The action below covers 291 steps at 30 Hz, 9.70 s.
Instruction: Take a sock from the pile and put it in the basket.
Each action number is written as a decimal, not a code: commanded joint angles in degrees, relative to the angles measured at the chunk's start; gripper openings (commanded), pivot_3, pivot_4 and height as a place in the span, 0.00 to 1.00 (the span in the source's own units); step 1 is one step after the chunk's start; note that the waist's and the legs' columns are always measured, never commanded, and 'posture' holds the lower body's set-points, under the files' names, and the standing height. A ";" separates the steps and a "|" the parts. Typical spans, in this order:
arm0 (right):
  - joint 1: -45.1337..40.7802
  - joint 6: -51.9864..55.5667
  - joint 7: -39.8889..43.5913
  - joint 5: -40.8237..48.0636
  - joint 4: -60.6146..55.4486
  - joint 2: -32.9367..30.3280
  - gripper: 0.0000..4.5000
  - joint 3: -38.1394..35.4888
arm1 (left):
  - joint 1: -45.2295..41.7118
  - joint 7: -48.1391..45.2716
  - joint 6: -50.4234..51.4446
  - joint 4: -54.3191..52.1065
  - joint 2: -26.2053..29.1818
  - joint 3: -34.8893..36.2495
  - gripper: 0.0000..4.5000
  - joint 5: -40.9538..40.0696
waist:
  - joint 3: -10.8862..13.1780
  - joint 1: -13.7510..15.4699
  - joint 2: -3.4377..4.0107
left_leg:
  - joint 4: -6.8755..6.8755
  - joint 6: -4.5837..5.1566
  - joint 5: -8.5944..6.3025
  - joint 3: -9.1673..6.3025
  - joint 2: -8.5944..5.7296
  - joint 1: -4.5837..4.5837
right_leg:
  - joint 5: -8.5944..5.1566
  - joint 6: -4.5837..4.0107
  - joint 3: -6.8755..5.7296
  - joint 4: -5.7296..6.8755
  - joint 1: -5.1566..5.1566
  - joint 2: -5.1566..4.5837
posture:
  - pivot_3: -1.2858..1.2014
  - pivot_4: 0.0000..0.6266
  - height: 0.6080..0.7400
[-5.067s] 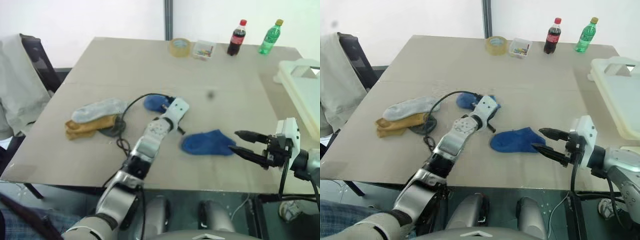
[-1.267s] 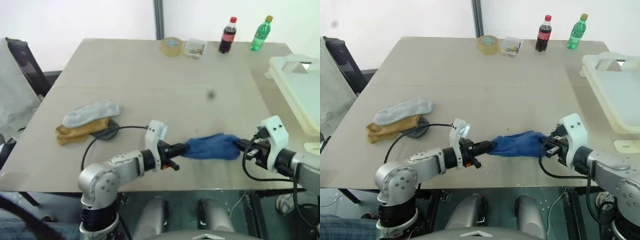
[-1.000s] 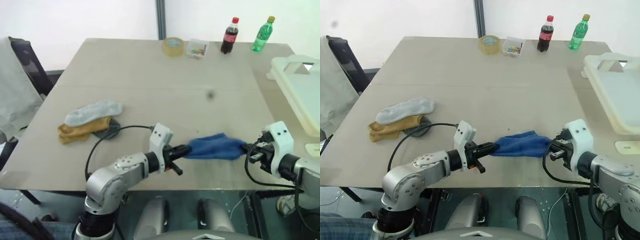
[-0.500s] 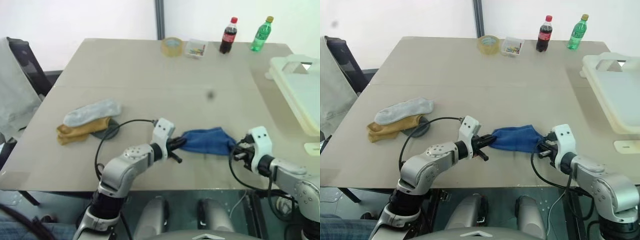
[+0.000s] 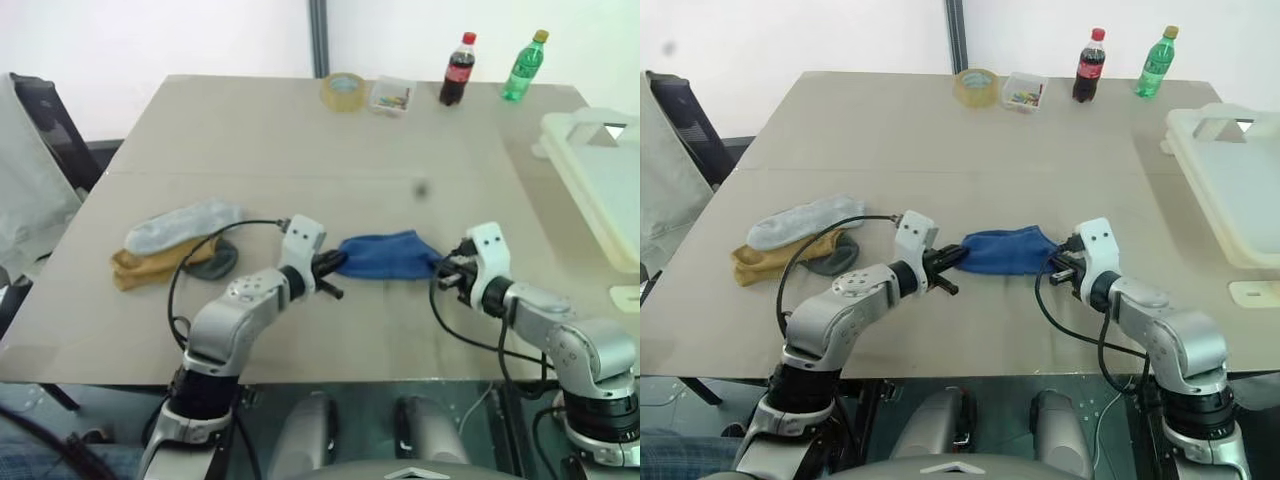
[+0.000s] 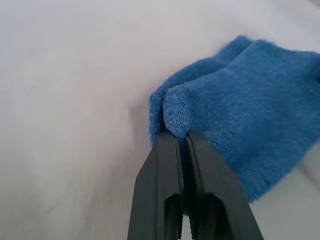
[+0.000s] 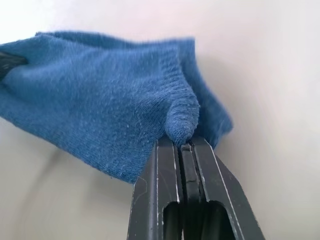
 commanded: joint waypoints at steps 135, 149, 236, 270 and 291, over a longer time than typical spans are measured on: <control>1.07 -48.44 -4.86 -43.90 22.37 12.95 1.00 14.54 | -17.31 -6.97 13.62 34.32 -23.79 21.94 0.84 -30.54 | -0.55 -1.28 -0.20 | -0.60 -0.24 0.17 -0.13 -0.13 0.20 | -0.02 -0.01 -0.08 -0.15 0.03 0.00 | 0.52 0.24 1.00; -3.49 -52.98 4.57 -52.88 23.22 -2.89 1.00 19.58 | -17.46 -8.40 11.34 35.31 -24.43 18.54 0.84 -29.37 | -0.46 -1.19 -0.27 | -0.59 -0.24 0.17 -0.12 -0.23 0.20 | -0.02 -0.01 -0.09 -0.16 0.03 0.02 | 0.52 0.24 1.00; 0.38 3.18 1.12 8.73 12.12 11.45 1.00 -18.33 | -15.64 -21.03 2.12 39.07 -20.43 6.05 0.84 -15.67 | -0.42 -0.03 -0.20 | -0.50 -0.19 0.15 -0.13 -0.13 0.21 | 0.01 -0.02 -0.10 -0.04 0.05 0.05 | 0.52 0.24 1.00; -6.78 3.38 -9.39 16.08 17.58 14.85 0.01 -25.37 | -8.23 -23.89 -19.05 14.02 -1.03 -9.37 0.85 3.41 | -0.38 -1.06 0.19 | -0.55 -0.22 0.16 -0.03 0.02 0.20 | 0.05 -0.10 0.02 0.00 -0.04 0.04 | 0.52 0.24 1.00; -28.72 28.35 -24.22 19.00 23.36 -13.20 0.01 -47.09 | -16.74 -22.75 -48.08 24.26 -14.79 -9.10 0.85 8.43 | -0.07 0.07 0.65 | -0.59 -0.02 0.07 0.22 -0.27 -0.03 | 0.16 0.17 0.09 -0.13 -0.23 -0.01 | 0.52 0.24 1.00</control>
